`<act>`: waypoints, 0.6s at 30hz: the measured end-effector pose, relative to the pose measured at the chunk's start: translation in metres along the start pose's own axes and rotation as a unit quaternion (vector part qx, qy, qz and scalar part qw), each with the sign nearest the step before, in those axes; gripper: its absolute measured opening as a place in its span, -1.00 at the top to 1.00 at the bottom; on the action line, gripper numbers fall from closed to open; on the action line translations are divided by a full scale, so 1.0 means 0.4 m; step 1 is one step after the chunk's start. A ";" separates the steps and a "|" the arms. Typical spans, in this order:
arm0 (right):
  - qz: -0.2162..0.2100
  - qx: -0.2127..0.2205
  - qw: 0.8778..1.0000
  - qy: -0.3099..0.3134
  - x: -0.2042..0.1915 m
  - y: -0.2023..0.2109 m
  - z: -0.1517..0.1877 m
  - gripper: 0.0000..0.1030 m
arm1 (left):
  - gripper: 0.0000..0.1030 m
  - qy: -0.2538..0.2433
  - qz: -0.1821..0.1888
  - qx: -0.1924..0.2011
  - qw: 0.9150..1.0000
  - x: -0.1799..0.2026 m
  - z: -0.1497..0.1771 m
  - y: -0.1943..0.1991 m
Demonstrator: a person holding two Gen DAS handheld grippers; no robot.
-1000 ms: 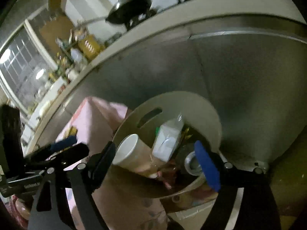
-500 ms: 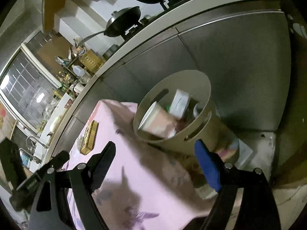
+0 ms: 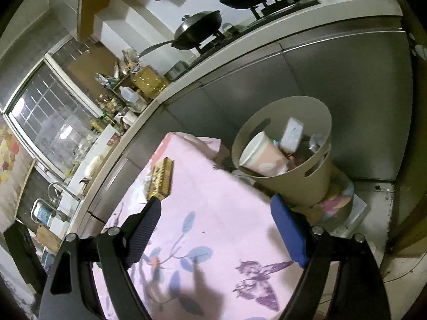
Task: Collect trash
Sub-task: 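Move both open tools back over the table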
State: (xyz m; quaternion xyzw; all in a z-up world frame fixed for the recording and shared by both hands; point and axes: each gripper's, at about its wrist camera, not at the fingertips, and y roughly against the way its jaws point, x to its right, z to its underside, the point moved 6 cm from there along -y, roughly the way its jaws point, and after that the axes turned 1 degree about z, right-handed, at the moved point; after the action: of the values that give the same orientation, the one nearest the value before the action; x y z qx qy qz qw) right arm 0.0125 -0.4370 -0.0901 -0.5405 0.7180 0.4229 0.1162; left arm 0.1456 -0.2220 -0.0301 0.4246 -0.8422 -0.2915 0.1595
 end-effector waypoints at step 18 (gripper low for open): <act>-0.015 0.002 1.000 0.023 -0.096 0.013 0.040 -0.58 | -0.52 0.015 -0.042 0.016 0.999 -0.089 0.046 0.075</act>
State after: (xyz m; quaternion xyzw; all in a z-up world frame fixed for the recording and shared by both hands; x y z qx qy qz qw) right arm 0.0185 -0.3990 -0.0734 -0.5607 0.7131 0.4070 0.1071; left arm 0.1384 -0.1724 -0.0264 0.4664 -0.8257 -0.2778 0.1533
